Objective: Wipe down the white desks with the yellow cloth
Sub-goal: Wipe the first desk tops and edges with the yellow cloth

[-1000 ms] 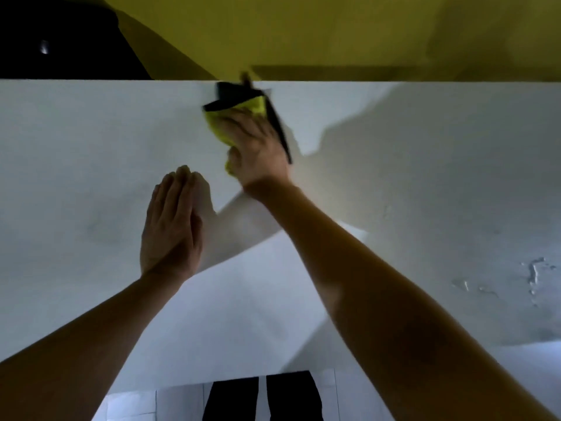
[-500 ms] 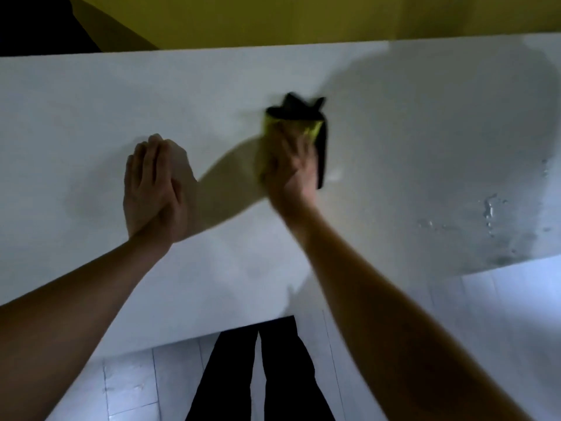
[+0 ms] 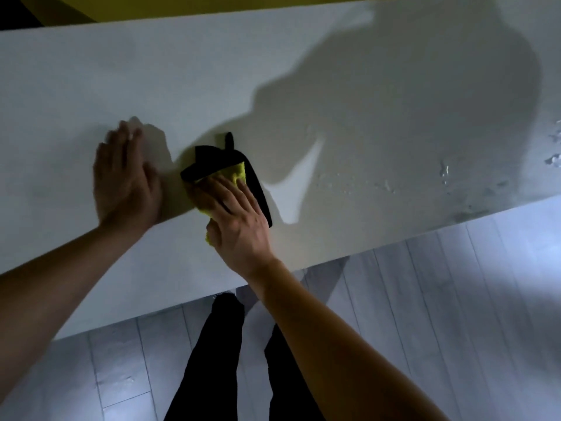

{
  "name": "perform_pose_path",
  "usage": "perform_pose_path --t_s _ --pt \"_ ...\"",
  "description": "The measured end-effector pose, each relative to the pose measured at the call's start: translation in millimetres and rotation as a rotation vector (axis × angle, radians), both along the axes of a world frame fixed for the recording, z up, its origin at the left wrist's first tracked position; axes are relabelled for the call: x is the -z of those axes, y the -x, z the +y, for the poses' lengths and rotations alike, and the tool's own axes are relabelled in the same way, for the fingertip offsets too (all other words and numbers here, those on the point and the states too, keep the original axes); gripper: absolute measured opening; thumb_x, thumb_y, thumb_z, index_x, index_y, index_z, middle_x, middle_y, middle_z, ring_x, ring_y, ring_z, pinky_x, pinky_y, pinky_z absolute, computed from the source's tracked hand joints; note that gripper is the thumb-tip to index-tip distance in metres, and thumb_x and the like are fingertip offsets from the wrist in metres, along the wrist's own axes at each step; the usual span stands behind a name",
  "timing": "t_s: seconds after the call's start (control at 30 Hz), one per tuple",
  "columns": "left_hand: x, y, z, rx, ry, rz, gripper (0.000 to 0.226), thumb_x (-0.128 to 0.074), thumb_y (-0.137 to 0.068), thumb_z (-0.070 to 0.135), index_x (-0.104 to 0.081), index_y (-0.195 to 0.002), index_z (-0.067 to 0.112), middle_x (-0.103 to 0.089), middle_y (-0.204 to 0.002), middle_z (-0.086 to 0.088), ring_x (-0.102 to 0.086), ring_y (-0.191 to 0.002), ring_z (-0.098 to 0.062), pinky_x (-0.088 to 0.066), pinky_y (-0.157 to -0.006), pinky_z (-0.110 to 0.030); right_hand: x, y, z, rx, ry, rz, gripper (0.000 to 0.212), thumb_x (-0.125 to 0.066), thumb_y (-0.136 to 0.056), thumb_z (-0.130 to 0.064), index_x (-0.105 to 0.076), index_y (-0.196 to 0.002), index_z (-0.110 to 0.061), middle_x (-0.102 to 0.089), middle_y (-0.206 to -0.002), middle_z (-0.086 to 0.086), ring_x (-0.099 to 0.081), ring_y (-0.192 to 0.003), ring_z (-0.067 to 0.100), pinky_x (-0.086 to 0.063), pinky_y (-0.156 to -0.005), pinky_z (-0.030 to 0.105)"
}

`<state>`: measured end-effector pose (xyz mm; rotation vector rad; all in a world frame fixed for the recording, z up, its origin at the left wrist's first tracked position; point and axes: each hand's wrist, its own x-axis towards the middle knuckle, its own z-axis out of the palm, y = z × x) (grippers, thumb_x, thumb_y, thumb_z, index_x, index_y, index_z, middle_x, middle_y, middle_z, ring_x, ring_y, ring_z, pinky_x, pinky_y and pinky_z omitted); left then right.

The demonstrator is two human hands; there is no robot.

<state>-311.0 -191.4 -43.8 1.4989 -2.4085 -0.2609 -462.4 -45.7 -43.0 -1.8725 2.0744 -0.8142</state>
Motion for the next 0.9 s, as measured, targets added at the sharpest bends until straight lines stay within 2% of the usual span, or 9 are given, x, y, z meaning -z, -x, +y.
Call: perform_pose_path --t_s 0.1,0.17,0.23,0.37,0.5,0.67,0.73,0.83,0.9 --pt "-3 42 55 0.125 -0.049 0.034 0.059 -0.05 -0.101 0.012 -0.036 -0.157 0.001 -0.029 -0.166 -0.021 -0.029 -0.153 -0.041 -0.02 -0.127 -0.048 3 25 15 0.027 -0.01 0.004 0.049 -0.049 -0.096 -0.025 -0.052 -0.145 -0.022 -0.046 -0.153 0.003 -0.03 -0.149 0.022 -0.022 -0.123 0.046" --pt "-1 73 91 0.207 -0.08 0.06 0.068 -0.059 -0.097 0.016 -0.033 -0.157 -0.003 -0.029 -0.166 -0.021 -0.028 -0.154 -0.039 -0.02 -0.128 -0.05 6 53 32 0.076 -0.016 -0.001 0.052 -0.052 -0.095 -0.033 -0.051 -0.145 -0.02 -0.045 -0.154 0.006 -0.031 -0.149 0.023 -0.023 -0.122 0.047" --pt "3 102 117 0.249 -0.074 0.079 0.066 -0.051 -0.099 0.018 -0.032 -0.157 -0.004 -0.029 -0.166 -0.021 -0.027 -0.154 -0.04 -0.021 -0.127 -0.052 7 89 52 0.166 -0.022 0.018 0.053 -0.053 -0.096 -0.032 -0.049 -0.147 -0.018 -0.041 -0.156 0.007 -0.03 -0.149 0.022 -0.022 -0.124 0.045" --pt "9 134 134 0.18 -0.038 0.021 0.06 -0.039 -0.102 0.017 -0.029 -0.16 0.003 -0.025 -0.169 -0.017 -0.021 -0.157 -0.037 -0.013 -0.129 -0.049 6 186 98 0.414 0.018 0.062 0.052 -0.052 -0.093 -0.014 -0.052 -0.145 -0.016 -0.044 -0.154 0.007 -0.033 -0.148 0.022 -0.027 -0.122 0.044" --pt "14 135 133 0.153 -0.023 -0.028 0.06 -0.029 -0.103 0.024 -0.026 -0.161 0.007 -0.021 -0.171 -0.013 -0.017 -0.158 -0.034 -0.008 -0.131 -0.044 2 254 125 0.533 -0.017 0.057 0.05 -0.045 -0.098 -0.027 -0.048 -0.148 -0.019 -0.042 -0.156 0.006 -0.032 -0.147 0.025 -0.03 -0.118 0.049" --pt "11 136 132 0.141 -0.035 -0.036 0.061 -0.027 -0.104 0.027 -0.026 -0.161 0.008 -0.021 -0.171 -0.012 -0.016 -0.158 -0.033 -0.007 -0.13 -0.044 7 215 115 0.614 0.001 0.047 0.054 -0.054 -0.095 -0.008 -0.048 -0.148 -0.016 -0.042 -0.156 0.006 -0.028 -0.149 0.019 -0.026 -0.121 0.047" --pt "8 137 132 0.133 -0.044 -0.031 0.061 -0.029 -0.102 0.025 -0.028 -0.161 0.007 -0.022 -0.171 -0.012 -0.017 -0.158 -0.033 -0.009 -0.13 -0.045 8 168 106 0.51 0.021 0.01 0.059 -0.058 -0.091 -0.005 -0.047 -0.148 -0.013 -0.042 -0.156 0.006 -0.017 -0.152 0.013 -0.02 -0.124 0.044" --pt "6 137 132 0.136 -0.083 -0.034 0.062 -0.04 -0.104 0.03 -0.028 -0.161 0.008 -0.02 -0.171 -0.012 -0.014 -0.159 -0.031 -0.01 -0.13 -0.046 7 95 91 0.229 0.041 -0.006 0.056 -0.065 -0.091 -0.012 -0.051 -0.145 -0.011 -0.047 -0.152 0.01 -0.029 -0.149 0.022 -0.021 -0.123 0.047" --pt "6 135 131 0.135 -0.106 -0.049 0.068 -0.053 -0.103 0.03 -0.027 -0.162 0.008 -0.018 -0.172 -0.011 -0.012 -0.16 -0.03 -0.011 -0.131 -0.047 7 83 86 0.1 0.021 -0.006 0.055 -0.065 -0.093 -0.022 -0.05 -0.145 -0.012 -0.047 -0.152 0.01 -0.032 -0.148 0.024 -0.019 -0.124 0.046"
